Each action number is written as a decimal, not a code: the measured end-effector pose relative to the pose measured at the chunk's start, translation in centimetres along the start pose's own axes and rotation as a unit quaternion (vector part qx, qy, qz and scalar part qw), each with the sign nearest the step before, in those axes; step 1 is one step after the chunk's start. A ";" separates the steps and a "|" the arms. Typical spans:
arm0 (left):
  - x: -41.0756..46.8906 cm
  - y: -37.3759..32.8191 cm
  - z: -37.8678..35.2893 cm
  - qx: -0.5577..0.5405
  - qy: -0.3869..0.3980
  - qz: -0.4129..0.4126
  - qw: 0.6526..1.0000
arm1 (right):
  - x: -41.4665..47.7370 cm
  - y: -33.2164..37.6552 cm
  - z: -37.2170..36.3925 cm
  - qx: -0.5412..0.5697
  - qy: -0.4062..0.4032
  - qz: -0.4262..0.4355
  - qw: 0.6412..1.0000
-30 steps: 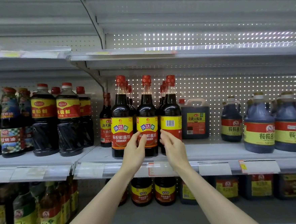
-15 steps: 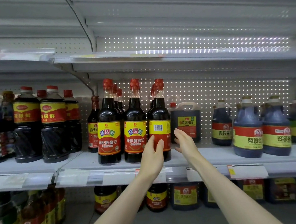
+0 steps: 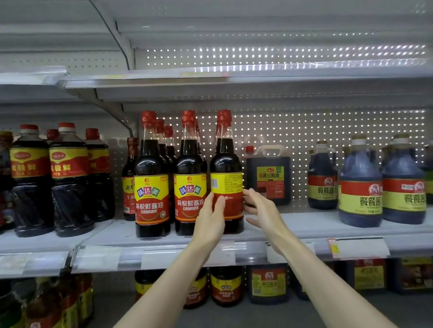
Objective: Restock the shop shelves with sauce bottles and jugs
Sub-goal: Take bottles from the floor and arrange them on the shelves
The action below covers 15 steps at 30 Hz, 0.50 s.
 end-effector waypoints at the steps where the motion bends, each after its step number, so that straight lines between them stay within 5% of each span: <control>1: 0.0 0.1 0.1 0.001 -0.004 0.006 1.000 | 0.0 0.0 0.2 -0.005 -0.005 0.001 1.000; 15: -0.3 -0.3 -0.7 -0.004 0.002 -0.009 1.000 | 0.1 0.2 -0.5 -0.007 0.027 -0.004 1.000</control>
Point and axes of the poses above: each hand's wrist, its own x-axis towards the middle knuckle, its own z-axis out of the back of the hand, y = z × x, the point moved 6 cm from there along x, towards the middle knuckle, and after that the axes turned 5 degrees about -y, right-handed, at the moved point
